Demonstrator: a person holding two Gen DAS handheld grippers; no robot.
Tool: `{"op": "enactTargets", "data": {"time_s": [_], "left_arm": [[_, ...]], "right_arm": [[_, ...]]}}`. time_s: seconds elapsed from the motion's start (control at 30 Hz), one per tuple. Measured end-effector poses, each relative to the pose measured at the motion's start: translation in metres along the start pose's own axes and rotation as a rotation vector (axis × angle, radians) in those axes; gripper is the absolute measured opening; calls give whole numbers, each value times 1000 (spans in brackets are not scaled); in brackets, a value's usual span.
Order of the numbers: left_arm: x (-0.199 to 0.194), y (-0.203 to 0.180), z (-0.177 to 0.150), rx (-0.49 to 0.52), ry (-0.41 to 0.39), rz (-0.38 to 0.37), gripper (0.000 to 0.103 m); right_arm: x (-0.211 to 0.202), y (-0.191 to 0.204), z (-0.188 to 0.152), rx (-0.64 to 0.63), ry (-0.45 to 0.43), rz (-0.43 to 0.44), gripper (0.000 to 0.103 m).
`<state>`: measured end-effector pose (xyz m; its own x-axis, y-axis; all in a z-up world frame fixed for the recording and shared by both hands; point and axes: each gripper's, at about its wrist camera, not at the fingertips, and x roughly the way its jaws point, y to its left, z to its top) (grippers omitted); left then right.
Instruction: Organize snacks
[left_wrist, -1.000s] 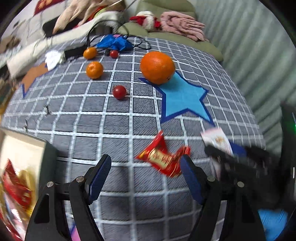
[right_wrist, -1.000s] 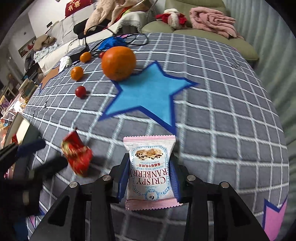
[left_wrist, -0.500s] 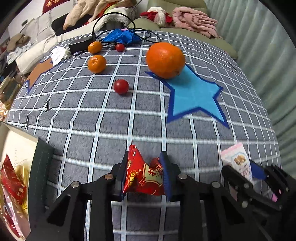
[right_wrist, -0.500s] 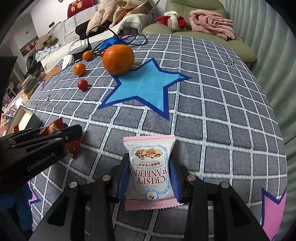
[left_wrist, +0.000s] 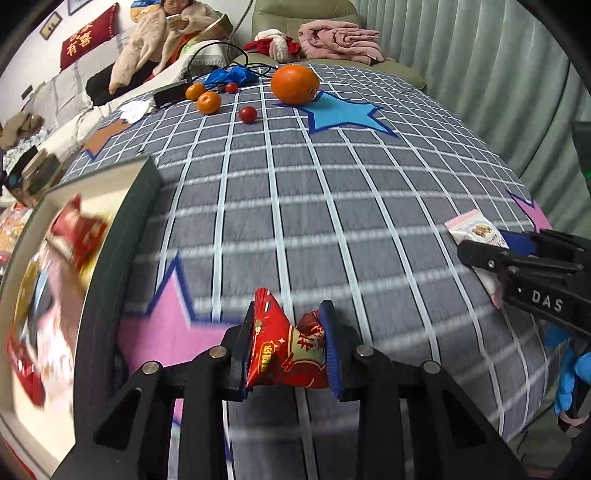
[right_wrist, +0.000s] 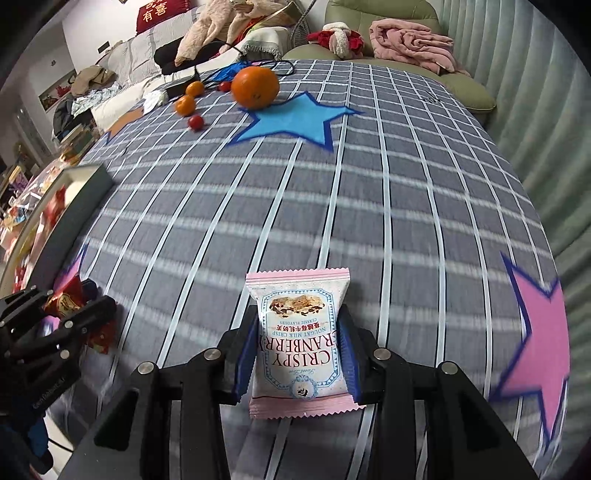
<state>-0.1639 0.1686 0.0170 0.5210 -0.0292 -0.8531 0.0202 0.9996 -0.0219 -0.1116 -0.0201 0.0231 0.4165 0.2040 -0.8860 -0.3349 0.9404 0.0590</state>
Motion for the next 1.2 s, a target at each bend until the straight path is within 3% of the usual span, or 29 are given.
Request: {"op": "enactTargets", "data": {"time_s": [0.17,0.37,0.43,0.5,0.67,0.73,0.77,1.2], "left_arm": [[-9,0,-14,1,-19,-2,34],[-11,-4,-20,21,-54,22,34],[-12,-3,-21,13,-54,25,36],[-11,-1,-20,-1,-51,25,37],[-12,-3,-21,2,-49,35,37],[-12,-3,-21,0,-47,37,37],[-12,-3,-21,0,-47,36,37],[-13,-4,-23,-5,-55,46,37]], "right_arm": [[-20,16,-38,-3,-11,-12,42],[-25,27,-49,-18,-14,-48,43],[-23,27,-47,-14,-6,-36,51],[-18,28,-46,-15,11,-45,83],[-15,27,-42,-4,0,-53,83],[-10,27,-39,-9,9,-54,93],[-7,27,-40,-10,20,-54,103],[-10,28,-49,-43,-47,-43,103]]}}
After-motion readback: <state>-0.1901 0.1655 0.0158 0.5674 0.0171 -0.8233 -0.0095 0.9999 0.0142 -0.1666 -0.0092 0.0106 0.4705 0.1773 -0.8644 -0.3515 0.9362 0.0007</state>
